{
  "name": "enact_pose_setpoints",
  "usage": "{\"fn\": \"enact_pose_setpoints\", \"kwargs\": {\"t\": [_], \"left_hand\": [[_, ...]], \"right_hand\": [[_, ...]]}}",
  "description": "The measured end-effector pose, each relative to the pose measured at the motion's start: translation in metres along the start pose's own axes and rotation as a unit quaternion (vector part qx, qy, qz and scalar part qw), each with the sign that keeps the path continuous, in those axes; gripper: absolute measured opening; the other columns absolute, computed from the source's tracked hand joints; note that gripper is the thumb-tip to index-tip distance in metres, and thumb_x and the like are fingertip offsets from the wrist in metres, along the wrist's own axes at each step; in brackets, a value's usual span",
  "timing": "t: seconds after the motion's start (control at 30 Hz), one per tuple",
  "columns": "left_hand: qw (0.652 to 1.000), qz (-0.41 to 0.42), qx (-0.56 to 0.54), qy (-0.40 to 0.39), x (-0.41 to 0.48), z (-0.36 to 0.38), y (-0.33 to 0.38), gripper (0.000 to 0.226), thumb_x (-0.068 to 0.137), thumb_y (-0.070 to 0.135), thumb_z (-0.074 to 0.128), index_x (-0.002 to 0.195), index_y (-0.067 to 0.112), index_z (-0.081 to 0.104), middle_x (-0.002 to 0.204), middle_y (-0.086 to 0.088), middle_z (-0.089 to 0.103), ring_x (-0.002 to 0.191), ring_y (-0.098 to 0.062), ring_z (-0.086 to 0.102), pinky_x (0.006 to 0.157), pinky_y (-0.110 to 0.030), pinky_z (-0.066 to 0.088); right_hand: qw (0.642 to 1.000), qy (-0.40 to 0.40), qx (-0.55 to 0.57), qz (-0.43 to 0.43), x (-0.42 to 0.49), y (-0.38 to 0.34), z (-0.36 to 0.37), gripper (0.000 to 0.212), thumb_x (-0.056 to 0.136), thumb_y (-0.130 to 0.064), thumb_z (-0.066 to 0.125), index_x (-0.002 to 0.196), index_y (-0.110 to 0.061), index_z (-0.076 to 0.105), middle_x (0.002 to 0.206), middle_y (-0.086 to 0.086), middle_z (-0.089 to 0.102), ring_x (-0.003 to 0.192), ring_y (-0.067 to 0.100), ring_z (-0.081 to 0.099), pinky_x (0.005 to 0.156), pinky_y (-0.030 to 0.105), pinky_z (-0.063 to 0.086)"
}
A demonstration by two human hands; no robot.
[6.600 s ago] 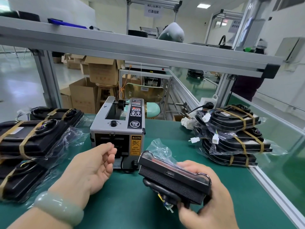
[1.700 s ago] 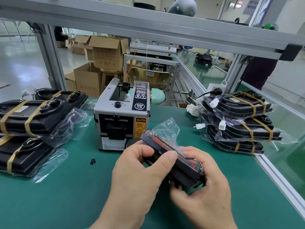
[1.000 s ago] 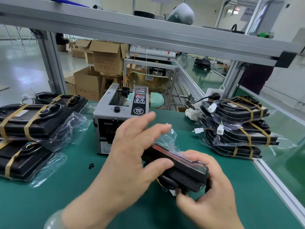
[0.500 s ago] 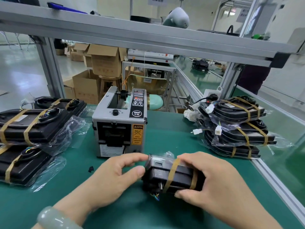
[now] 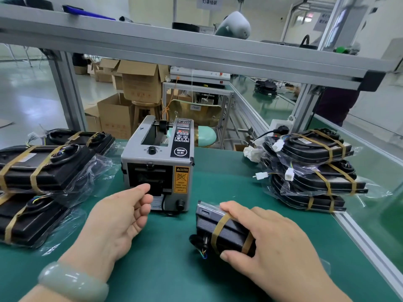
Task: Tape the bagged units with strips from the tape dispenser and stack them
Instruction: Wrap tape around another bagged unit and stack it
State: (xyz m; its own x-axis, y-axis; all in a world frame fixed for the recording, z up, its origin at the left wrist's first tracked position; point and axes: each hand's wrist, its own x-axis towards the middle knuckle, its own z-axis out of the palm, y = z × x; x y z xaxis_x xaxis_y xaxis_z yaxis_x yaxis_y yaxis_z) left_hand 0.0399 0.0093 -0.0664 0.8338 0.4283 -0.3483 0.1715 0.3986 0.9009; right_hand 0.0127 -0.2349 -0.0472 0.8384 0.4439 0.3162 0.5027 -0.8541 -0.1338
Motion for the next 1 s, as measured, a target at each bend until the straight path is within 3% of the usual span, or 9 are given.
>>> {"fn": "enact_pose_setpoints", "kwargs": {"t": [0.13,0.2,0.53,0.83,0.9,1.0], "left_hand": [[0.999,-0.022,-0.022,0.013,0.006,0.003,0.007,0.008,0.089,0.021,0.064,0.082,0.017,0.065,0.051,0.008,0.064,0.037,0.001,0.052,0.036,-0.013,0.041],[0.999,-0.037,-0.025,0.009,0.008,0.005,0.010,0.009,0.090,0.020,0.064,0.082,0.017,0.064,0.052,0.008,0.065,0.036,0.002,0.052,0.035,-0.012,0.040],[0.998,-0.030,-0.015,0.043,0.018,0.017,0.018,0.014,0.088,0.023,0.067,0.077,0.016,0.062,0.047,0.007,0.064,0.032,0.001,0.050,0.035,-0.009,0.038],[0.992,0.000,0.014,0.126,0.023,0.027,0.013,0.009,0.084,0.020,0.065,0.086,0.011,0.062,0.070,0.000,0.066,0.051,-0.004,0.051,0.046,-0.021,0.037],[0.993,-0.009,0.007,0.114,0.017,0.027,0.013,0.009,0.087,0.019,0.061,0.080,0.012,0.061,0.066,0.002,0.062,0.049,-0.003,0.049,0.045,-0.020,0.037],[0.999,-0.032,-0.016,0.023,-0.006,0.020,0.010,0.016,0.090,0.019,0.059,0.074,0.016,0.057,0.051,0.006,0.059,0.037,0.001,0.048,0.036,-0.014,0.037]], "right_hand": [[0.999,0.015,-0.044,0.021,0.000,-0.005,0.001,0.071,0.055,-0.069,0.044,0.122,-0.045,0.039,0.072,-0.018,0.055,0.069,0.010,0.058,0.061,0.025,0.045],[0.998,0.034,-0.054,0.023,-0.001,-0.005,0.002,0.068,0.054,-0.067,0.047,0.118,-0.044,0.046,0.069,-0.018,0.055,0.063,0.010,0.058,0.056,0.024,0.046],[0.996,0.055,-0.074,0.020,-0.001,-0.008,0.003,0.072,0.049,-0.065,0.058,0.117,-0.045,0.047,0.067,-0.017,0.056,0.059,0.011,0.058,0.053,0.025,0.047],[0.995,0.059,-0.071,0.031,-0.002,-0.012,0.004,0.074,0.046,-0.063,0.062,0.116,-0.043,0.052,0.069,-0.018,0.059,0.059,0.013,0.058,0.051,0.027,0.047],[0.995,0.057,-0.069,0.035,-0.002,-0.013,0.004,0.073,0.045,-0.063,0.062,0.115,-0.043,0.054,0.069,-0.017,0.059,0.059,0.013,0.058,0.051,0.026,0.046],[0.996,0.052,-0.069,0.038,-0.003,-0.014,0.003,0.073,0.045,-0.064,0.062,0.114,-0.042,0.057,0.069,-0.017,0.059,0.058,0.014,0.058,0.051,0.026,0.045]]}}
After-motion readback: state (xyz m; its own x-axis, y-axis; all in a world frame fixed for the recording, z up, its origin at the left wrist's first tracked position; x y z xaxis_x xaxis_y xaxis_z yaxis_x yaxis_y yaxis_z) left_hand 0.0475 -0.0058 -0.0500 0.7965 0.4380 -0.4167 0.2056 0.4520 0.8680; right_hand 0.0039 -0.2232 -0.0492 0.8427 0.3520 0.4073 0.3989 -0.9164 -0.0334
